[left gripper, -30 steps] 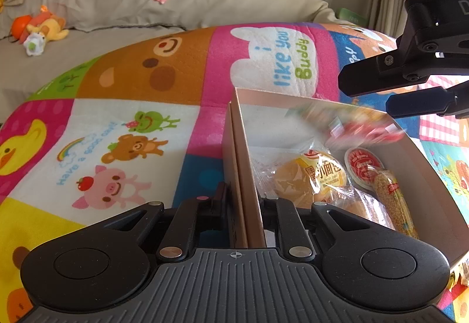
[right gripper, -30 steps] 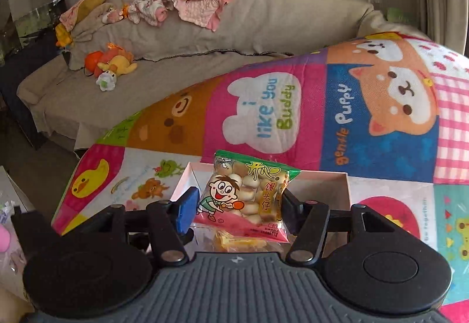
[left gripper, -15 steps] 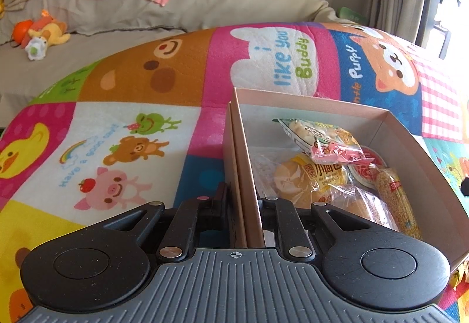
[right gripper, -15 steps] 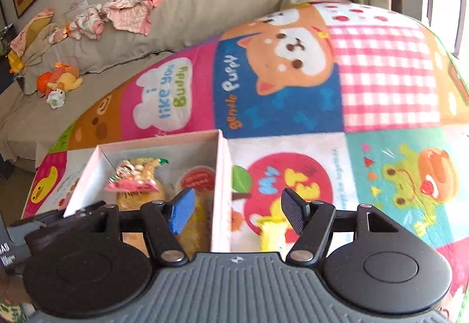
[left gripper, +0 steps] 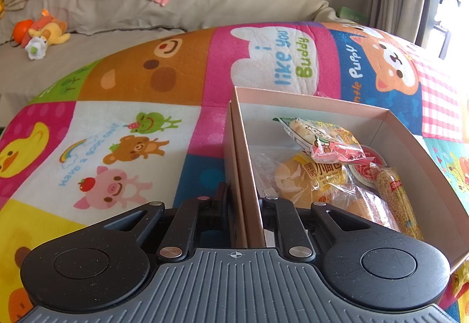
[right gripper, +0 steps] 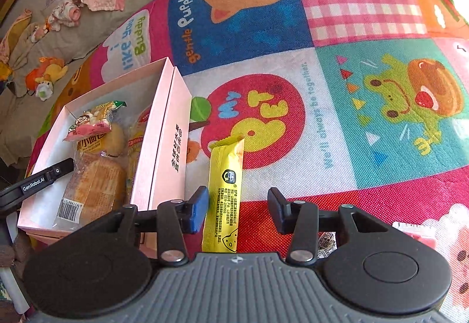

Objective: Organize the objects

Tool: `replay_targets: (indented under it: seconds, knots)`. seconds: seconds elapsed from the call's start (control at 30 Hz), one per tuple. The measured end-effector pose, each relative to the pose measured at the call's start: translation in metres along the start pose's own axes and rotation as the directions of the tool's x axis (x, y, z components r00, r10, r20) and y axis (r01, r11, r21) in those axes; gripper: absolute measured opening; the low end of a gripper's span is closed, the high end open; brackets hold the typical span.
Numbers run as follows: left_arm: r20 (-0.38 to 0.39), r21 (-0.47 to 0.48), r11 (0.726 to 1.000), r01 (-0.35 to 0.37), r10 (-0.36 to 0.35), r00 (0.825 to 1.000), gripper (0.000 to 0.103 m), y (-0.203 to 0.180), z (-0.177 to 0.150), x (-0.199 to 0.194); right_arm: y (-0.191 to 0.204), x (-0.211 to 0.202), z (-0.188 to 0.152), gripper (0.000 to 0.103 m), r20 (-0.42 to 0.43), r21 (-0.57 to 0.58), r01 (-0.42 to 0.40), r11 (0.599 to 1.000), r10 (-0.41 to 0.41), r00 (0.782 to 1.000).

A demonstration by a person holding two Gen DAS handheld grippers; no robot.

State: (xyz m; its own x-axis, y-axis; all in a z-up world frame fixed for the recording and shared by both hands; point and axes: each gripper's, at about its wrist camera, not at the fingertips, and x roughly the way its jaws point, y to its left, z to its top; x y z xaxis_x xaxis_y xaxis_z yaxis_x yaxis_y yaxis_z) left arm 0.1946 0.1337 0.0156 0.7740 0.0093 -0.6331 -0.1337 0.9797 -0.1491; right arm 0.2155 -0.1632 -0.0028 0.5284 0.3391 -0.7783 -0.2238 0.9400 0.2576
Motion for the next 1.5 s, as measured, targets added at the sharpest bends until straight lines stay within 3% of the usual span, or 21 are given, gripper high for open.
replay_targets:
  seconds: [0.07, 0.1, 0.43, 0.67, 0.8, 1.03, 1.3, 1.5]
  knots:
    - [0.000, 0.000, 1.000, 0.000, 0.000, 1.000, 0.015, 0.000, 0.000, 0.000, 0.003, -0.003, -0.004, 0.027, -0.016, -0.016, -0.012, 1.000, 0.012, 1.000]
    - [0.000, 0.001, 1.000, -0.001, 0.001, 1.000, 0.015, 0.000, 0.000, 0.000, 0.005, -0.005, -0.007, 0.026, -0.030, -0.026, -0.011, 1.000, 0.010, 1.000]
    - [0.000, 0.001, 1.000, -0.001, 0.001, 1.000, 0.015, 0.000, 0.000, 0.000, 0.028, -0.054, -0.077, 0.026, -0.020, -0.193, 0.012, 0.981, -0.016, 1.000]
    - [0.000, 0.002, 1.000, -0.001, 0.001, 1.000, 0.015, 0.000, 0.000, 0.000, 0.034, -0.080, -0.108, 0.026, -0.063, -0.232, -0.040, 0.972, 0.026, 0.998]
    - [0.000, 0.003, 1.000, -0.002, 0.002, 1.000, 0.015, 0.000, 0.000, 0.000, 0.033, -0.083, -0.112, 0.026, -0.053, -0.215, -0.043, 0.976, 0.032, 0.998]
    - [0.000, 0.002, 1.000, 0.000, 0.000, 1.000, 0.015, 0.000, 0.000, 0.000, 0.045, -0.060, -0.096, 0.033, 0.022, -0.230, 0.030, 0.973, -0.025, 0.999]
    - [0.000, 0.002, 1.000, 0.000, 0.000, 1.000, 0.015, 0.000, 0.000, 0.000, 0.056, -0.068, -0.105, 0.026, -0.030, -0.297, 0.040, 0.954, -0.051, 0.998]
    - [0.000, 0.003, 1.000, -0.001, 0.001, 1.000, 0.015, 0.000, 0.000, 0.000, 0.056, -0.095, -0.117, 0.022, -0.106, -0.307, -0.045, 0.951, 0.012, 0.994]
